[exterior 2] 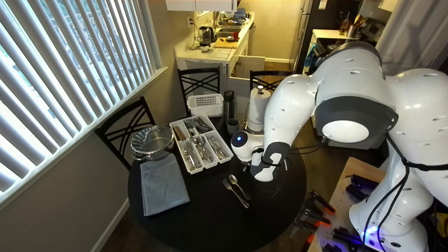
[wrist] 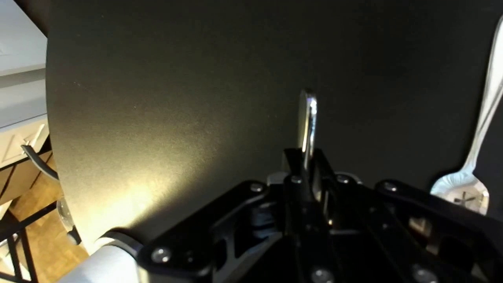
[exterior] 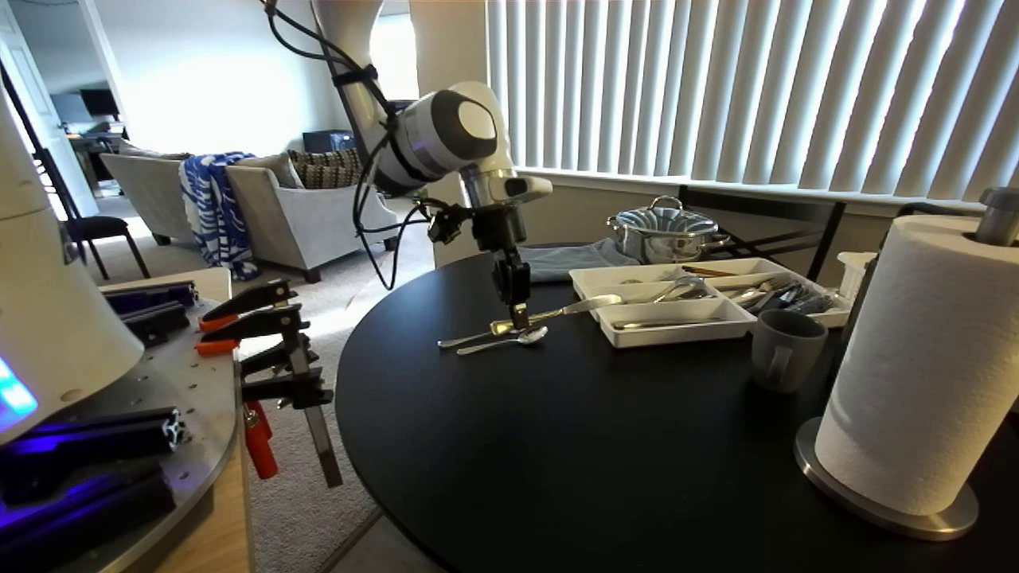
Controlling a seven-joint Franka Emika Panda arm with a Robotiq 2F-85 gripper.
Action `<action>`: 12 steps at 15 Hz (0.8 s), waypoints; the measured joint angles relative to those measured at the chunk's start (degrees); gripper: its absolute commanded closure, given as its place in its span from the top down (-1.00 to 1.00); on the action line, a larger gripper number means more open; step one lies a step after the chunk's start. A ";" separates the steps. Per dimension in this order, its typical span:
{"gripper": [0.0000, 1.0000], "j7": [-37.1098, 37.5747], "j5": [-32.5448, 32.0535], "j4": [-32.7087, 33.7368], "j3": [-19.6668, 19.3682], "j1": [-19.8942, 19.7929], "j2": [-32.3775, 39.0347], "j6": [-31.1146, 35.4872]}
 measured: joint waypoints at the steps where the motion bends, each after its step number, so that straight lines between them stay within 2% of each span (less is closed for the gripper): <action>1: -0.96 -0.87 -0.01 -0.50 0.31 -0.53 -0.01 0.00; 6: -0.96 -6.70 -0.02 -2.01 4.32 -4.50 -0.01 -1.04; 12: -0.96 -7.06 0.19 -1.67 8.50 -7.18 0.00 -1.07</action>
